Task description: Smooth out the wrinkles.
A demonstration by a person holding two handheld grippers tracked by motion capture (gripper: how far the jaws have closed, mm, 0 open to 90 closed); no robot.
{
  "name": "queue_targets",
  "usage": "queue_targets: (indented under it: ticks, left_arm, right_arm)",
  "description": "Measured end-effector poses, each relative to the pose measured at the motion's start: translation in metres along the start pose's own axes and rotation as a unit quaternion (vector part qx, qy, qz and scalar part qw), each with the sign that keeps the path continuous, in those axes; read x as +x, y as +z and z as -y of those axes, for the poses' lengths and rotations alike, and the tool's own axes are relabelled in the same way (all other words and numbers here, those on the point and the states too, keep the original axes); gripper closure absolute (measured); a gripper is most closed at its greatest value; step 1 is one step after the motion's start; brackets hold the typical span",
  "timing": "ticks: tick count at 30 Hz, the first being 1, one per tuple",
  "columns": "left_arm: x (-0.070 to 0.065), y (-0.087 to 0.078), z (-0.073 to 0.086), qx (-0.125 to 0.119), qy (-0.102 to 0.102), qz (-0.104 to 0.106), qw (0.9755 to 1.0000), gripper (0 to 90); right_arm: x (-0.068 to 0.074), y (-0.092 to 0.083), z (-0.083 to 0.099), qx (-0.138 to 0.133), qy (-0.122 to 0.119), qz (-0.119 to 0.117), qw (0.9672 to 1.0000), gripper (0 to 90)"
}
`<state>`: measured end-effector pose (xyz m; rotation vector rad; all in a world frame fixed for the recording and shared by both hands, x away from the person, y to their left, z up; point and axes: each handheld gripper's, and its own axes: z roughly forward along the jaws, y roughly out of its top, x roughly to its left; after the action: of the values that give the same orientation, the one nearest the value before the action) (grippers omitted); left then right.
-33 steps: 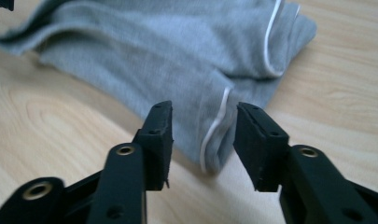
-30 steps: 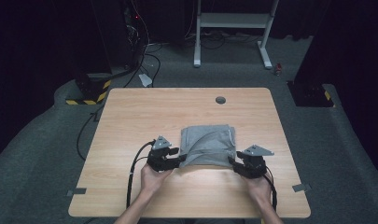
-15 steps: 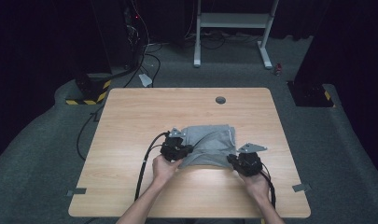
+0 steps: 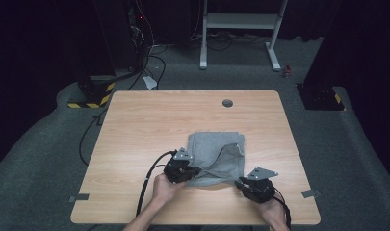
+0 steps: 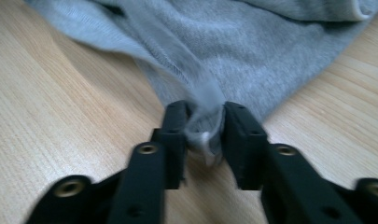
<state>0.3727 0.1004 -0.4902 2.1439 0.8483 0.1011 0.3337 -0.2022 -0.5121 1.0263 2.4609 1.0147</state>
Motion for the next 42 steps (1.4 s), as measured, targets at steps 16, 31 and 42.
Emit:
queue_targets:
  ticks: [16, 31, 42]
  left_arm:
    - [-0.001, -0.004, 0.008, -0.004, 0.004, 0.008, 1.0000, 69.1]
    - [0.051, -0.001, 0.004, -0.042, -0.123, -0.102, 0.9862, 56.4]
    - [0.057, 0.016, -0.011, -0.020, -0.127, -0.083, 0.9882, 87.6]
  right_arm:
    - [-0.013, -0.013, -0.018, -0.053, 0.082, 0.066, 0.9930, 53.4]
    - [-0.019, -0.005, -0.010, 0.006, 0.075, 0.052, 0.9958, 81.6]
    - [-0.021, 0.011, -0.022, 0.014, 0.095, 0.047, 0.9942, 85.4]
